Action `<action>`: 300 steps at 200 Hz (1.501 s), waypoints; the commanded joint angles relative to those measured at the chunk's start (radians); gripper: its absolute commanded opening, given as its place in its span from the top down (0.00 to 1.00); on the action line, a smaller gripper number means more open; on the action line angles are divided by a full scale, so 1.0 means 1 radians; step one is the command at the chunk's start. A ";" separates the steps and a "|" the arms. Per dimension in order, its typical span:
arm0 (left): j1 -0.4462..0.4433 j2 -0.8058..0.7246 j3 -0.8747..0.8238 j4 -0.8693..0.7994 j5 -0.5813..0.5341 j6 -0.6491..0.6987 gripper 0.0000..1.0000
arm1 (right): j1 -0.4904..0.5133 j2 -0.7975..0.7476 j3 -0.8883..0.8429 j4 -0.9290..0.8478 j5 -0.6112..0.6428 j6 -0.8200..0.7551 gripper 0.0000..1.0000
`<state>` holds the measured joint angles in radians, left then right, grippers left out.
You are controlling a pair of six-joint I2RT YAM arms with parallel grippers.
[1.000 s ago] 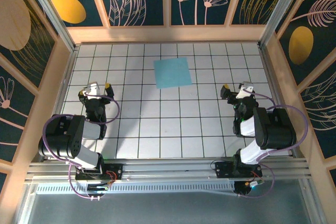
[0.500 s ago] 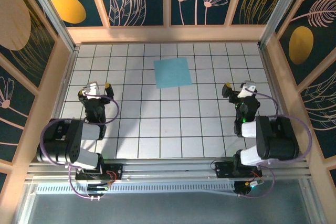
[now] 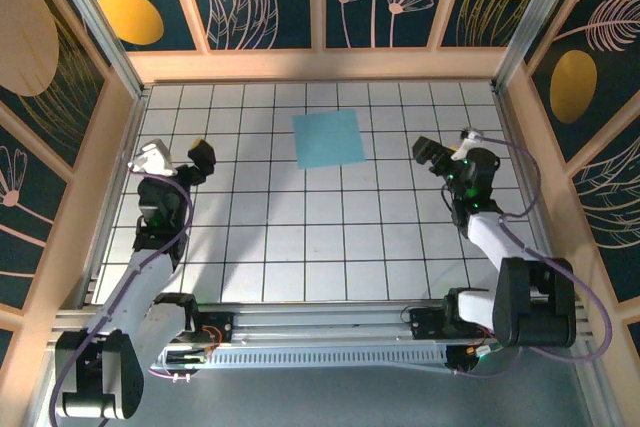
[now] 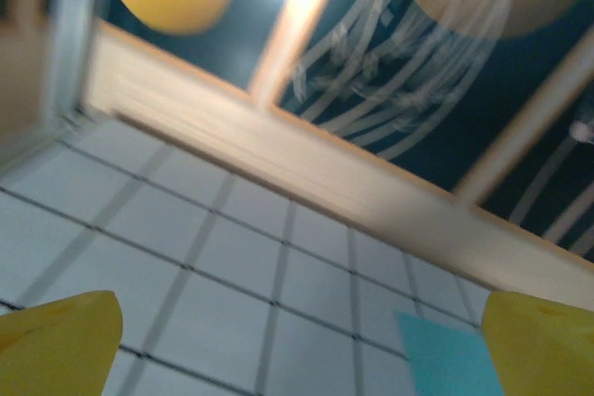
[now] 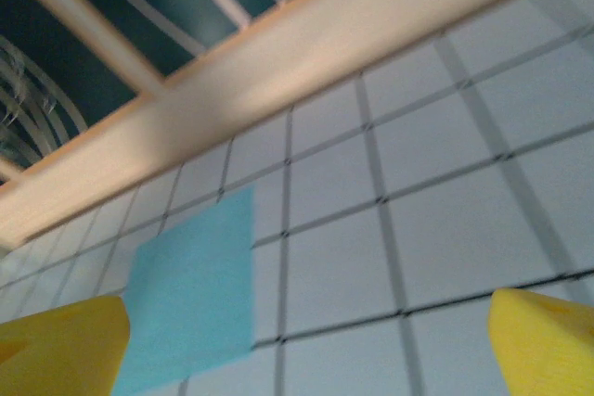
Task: Fold a paper plane with a square sheet of paper (fold left side to right side)
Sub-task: Move the square sheet of paper to the center of the table.
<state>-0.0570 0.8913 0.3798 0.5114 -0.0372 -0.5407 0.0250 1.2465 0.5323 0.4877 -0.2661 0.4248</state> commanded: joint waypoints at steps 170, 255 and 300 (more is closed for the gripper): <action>-0.177 0.236 -0.034 -0.071 0.410 -0.429 0.03 | 0.417 1.140 1.284 -0.656 0.005 0.014 0.06; -0.181 0.263 -0.010 -0.118 0.389 -0.422 0.03 | 0.447 1.054 1.094 -0.689 0.051 0.089 0.08; -0.181 0.261 -0.009 -0.132 0.381 -0.424 0.03 | 0.480 0.879 0.790 -0.542 0.044 0.202 0.08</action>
<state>-0.2321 1.1511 0.3462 0.3988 0.3523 -0.9485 0.4736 2.1784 1.4803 -0.0204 -0.2256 0.5182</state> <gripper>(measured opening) 0.974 0.917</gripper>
